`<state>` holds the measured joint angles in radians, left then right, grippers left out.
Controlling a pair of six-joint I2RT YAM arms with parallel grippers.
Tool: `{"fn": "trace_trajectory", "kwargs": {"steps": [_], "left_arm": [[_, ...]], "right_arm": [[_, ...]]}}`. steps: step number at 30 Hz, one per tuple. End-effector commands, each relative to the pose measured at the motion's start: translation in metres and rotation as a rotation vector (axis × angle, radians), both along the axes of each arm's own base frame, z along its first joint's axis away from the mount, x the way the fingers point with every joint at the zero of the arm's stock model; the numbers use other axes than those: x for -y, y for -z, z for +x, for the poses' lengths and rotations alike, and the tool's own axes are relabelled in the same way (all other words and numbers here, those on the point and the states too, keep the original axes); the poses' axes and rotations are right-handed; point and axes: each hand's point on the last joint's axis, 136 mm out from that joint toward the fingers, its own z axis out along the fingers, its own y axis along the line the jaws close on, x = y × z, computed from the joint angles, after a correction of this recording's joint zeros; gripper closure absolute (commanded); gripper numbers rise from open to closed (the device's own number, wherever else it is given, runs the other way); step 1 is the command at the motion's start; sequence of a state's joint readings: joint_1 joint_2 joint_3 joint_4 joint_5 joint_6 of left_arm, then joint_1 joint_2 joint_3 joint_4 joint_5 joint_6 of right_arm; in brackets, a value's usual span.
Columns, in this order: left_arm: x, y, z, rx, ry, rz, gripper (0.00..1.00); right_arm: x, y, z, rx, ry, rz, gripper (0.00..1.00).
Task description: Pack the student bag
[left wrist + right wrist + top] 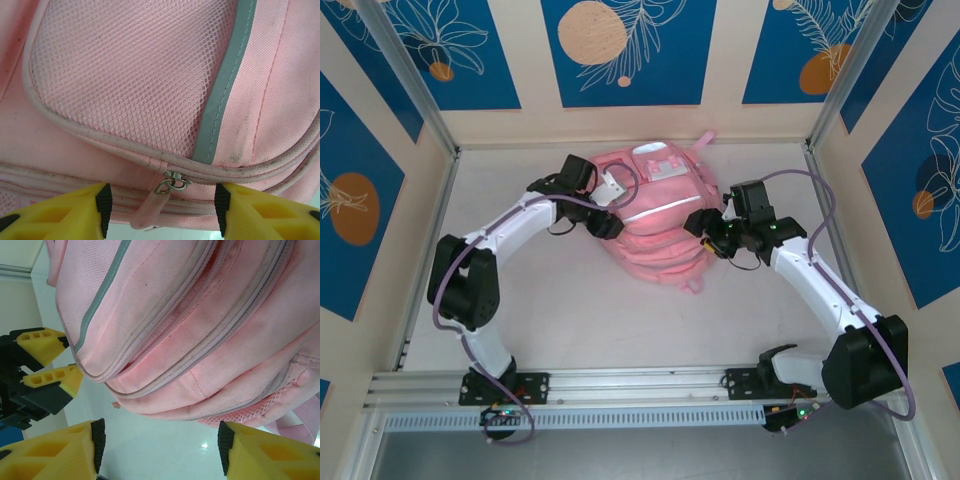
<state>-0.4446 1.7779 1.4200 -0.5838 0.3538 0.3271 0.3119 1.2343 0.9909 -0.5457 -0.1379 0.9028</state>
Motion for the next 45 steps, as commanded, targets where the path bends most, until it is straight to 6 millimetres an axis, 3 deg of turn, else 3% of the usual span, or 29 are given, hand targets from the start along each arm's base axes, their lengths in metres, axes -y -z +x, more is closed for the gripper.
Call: {"fn": "trace_trajectory", "kwargs": {"steps": [1, 5, 11, 18, 25, 29, 34, 38, 41, 45], "left_arm": [[0.003, -0.006, 0.008, 0.016, 0.077, -0.015, 0.44], [0.003, 0.004, -0.001, -0.053, 0.131, 0.000, 0.56], [0.005, 0.011, -0.012, -0.080, 0.169, -0.018, 0.61], [0.004, 0.019, -0.011, -0.088, 0.171, -0.005, 0.82], [0.002, 0.012, -0.017, -0.070, 0.143, -0.029, 1.00], [0.003, 0.003, -0.025, -0.070, 0.109, -0.083, 1.00], [0.004, -0.007, -0.042, -0.064, 0.068, -0.163, 1.00], [0.012, -0.009, -0.061, -0.071, 0.061, -0.209, 1.00], [0.020, -0.007, -0.073, -0.071, 0.048, -0.234, 1.00], [0.031, -0.010, -0.089, -0.061, 0.033, -0.286, 1.00]], "right_arm": [[-0.002, 0.002, -0.006, -0.019, -0.028, 0.001, 0.37], [-0.003, 0.009, -0.011, -0.046, -0.030, -0.007, 0.37], [-0.003, 0.031, -0.018, -0.097, -0.033, -0.035, 0.37], [-0.007, 0.043, -0.019, -0.129, -0.050, -0.068, 0.36], [-0.010, 0.056, -0.020, -0.150, -0.051, -0.101, 0.36], [-0.017, 0.067, -0.019, -0.154, -0.058, -0.110, 0.38], [-0.035, 0.082, -0.017, -0.146, -0.078, -0.105, 0.48], [-0.056, 0.088, -0.013, -0.124, -0.098, -0.085, 0.64], [-0.073, 0.089, -0.010, -0.098, -0.099, -0.050, 0.77], [-0.090, 0.088, -0.007, -0.082, -0.085, -0.016, 0.85]]}}
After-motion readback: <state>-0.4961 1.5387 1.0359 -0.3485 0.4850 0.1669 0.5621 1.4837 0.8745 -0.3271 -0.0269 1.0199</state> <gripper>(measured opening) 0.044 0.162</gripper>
